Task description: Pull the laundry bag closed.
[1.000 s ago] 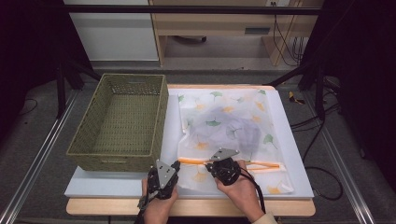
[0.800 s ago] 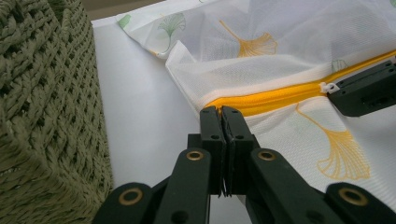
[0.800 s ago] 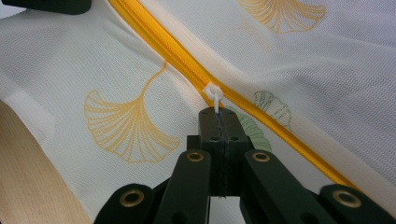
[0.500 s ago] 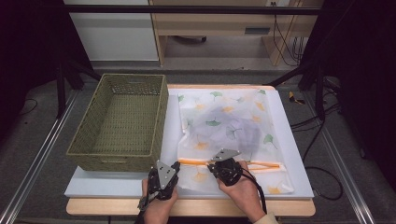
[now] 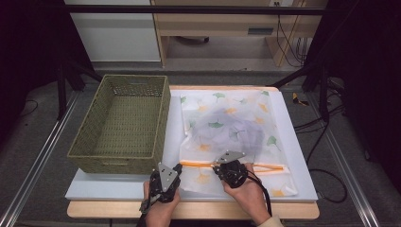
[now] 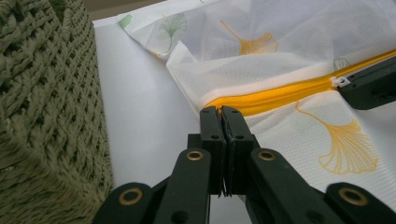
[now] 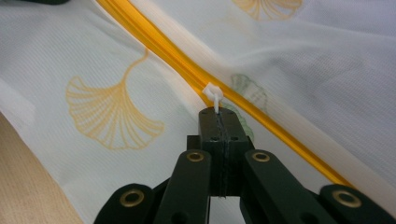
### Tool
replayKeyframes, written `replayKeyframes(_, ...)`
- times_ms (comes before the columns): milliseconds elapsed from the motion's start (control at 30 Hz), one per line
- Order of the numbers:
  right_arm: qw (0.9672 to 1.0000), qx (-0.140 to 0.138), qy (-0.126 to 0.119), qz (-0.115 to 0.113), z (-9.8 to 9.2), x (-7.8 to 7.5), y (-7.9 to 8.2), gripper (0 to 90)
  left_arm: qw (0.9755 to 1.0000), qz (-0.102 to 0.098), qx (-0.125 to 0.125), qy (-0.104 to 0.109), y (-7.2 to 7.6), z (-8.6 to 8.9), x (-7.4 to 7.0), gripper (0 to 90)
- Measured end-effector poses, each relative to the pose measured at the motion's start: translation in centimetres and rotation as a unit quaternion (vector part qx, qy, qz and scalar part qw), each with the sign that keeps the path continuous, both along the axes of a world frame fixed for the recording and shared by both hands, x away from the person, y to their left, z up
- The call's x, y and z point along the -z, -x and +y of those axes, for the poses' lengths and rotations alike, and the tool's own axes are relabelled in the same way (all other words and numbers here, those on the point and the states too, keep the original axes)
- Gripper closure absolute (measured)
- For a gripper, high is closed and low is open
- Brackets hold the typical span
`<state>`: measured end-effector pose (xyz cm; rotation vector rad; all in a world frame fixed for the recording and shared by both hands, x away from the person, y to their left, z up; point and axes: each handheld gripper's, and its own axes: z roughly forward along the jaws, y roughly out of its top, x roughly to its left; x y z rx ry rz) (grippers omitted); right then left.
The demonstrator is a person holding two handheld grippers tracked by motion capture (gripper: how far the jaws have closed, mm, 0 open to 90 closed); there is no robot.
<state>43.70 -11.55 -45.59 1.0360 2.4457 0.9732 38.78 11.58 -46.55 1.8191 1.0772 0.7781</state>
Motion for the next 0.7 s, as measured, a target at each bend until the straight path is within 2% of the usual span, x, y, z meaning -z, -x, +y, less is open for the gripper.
replayKeyframes(700,0.9999,0.012,0.004,0.006,-0.95,0.14,-0.15,90.0,1.0000,-0.001,0.002,0.005,0.02,0.05,-0.21,87.9)
